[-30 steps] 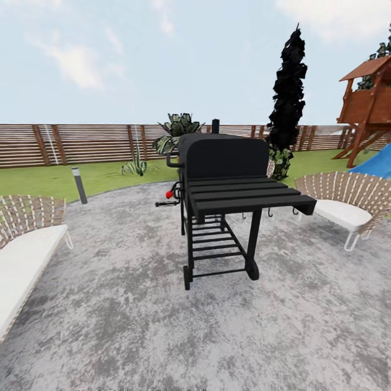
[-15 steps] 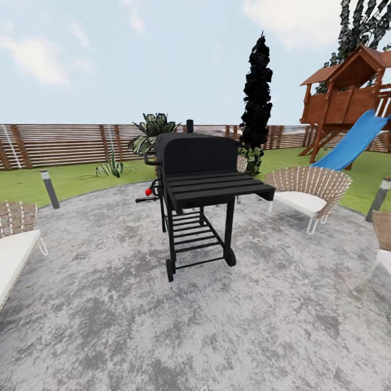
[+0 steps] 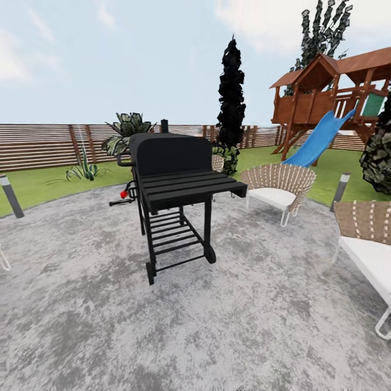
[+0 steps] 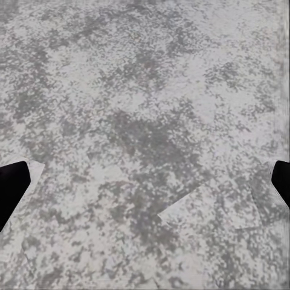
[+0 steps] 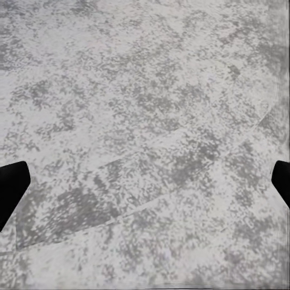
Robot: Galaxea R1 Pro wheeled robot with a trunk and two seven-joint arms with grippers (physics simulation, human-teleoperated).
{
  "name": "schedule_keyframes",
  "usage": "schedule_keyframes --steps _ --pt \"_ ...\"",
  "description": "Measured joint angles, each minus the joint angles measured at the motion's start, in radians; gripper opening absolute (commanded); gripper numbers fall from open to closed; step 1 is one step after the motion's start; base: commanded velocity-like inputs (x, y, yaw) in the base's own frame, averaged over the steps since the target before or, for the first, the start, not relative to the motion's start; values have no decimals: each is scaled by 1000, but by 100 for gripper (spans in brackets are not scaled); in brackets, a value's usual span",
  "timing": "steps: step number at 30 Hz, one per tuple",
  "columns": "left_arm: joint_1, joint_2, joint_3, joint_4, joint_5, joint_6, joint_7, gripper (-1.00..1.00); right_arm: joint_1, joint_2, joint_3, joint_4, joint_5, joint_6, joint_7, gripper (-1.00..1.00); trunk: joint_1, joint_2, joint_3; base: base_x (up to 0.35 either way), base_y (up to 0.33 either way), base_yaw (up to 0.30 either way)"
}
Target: In the garden, pick up the pesticide atomizer on the floor and spray pesticide onto both trees until each tree trunk is fully covered.
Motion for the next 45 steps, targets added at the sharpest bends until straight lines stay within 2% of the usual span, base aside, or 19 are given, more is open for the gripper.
schedule_keyframes --steps 45 --pt "2 3 0 0 -1 2 0 100 0 0 -1 0 0 0 0 100 0 0 0 0 0 -276"
